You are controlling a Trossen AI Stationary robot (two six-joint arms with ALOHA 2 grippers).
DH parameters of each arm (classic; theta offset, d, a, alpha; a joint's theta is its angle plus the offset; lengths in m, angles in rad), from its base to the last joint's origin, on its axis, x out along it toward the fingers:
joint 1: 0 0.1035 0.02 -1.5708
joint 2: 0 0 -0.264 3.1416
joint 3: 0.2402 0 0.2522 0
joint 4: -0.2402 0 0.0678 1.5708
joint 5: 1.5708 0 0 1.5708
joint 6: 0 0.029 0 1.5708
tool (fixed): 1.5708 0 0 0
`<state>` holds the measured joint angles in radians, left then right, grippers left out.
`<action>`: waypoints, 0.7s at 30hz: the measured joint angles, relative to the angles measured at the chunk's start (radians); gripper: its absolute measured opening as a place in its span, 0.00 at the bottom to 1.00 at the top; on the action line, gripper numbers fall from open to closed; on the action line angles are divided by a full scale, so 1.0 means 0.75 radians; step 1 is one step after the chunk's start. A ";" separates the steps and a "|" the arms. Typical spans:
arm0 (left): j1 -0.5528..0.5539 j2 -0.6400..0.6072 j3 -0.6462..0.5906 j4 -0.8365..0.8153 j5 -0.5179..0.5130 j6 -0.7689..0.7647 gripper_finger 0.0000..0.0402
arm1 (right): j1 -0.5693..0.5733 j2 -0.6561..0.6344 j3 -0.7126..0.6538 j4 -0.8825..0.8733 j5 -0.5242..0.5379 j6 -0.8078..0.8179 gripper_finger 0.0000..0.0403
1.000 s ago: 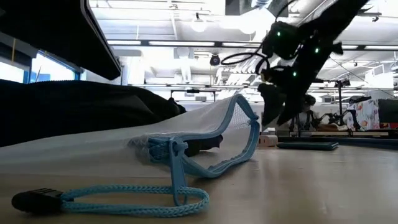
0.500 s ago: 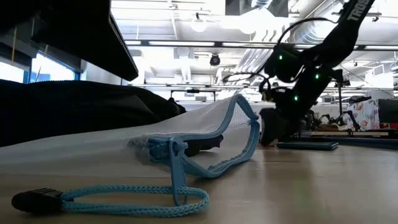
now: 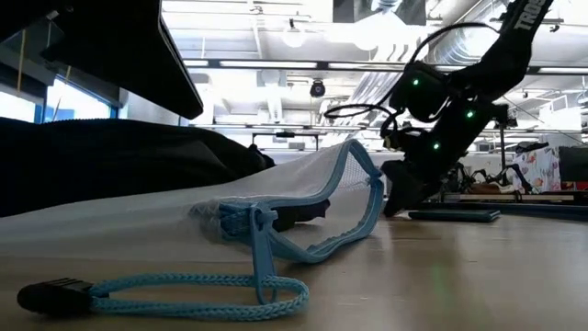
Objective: Unpack backpack
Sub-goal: Put the pink charger adapter into the white zip bag
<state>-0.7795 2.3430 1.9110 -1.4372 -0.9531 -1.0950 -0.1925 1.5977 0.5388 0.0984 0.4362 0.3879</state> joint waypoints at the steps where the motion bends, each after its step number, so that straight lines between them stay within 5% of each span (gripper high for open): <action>1: -0.003 0.000 0.000 0.001 0.000 -0.001 0.00 | 0.027 -0.010 0.000 -0.007 0.007 0.016 0.42; 8: -0.031 0.000 -0.001 -0.003 0.016 -0.041 0.00 | 0.304 -0.055 0.001 -0.133 0.103 0.199 0.42; 14: -0.055 0.000 -0.001 -0.009 0.019 -0.083 0.00 | 0.729 -0.086 0.002 -0.105 0.069 0.462 0.42; 17: -0.063 0.000 -0.001 -0.024 0.011 -0.096 0.00 | 0.918 -0.033 0.023 0.089 0.045 0.511 0.42; 21: -0.086 0.000 0.040 -0.144 0.002 -0.167 0.00 | 1.021 0.115 0.211 0.047 0.108 0.514 0.42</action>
<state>-0.8441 2.3428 1.9413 -1.5450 -0.9516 -1.2200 0.5736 1.6842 0.6971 0.1339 0.5173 0.7733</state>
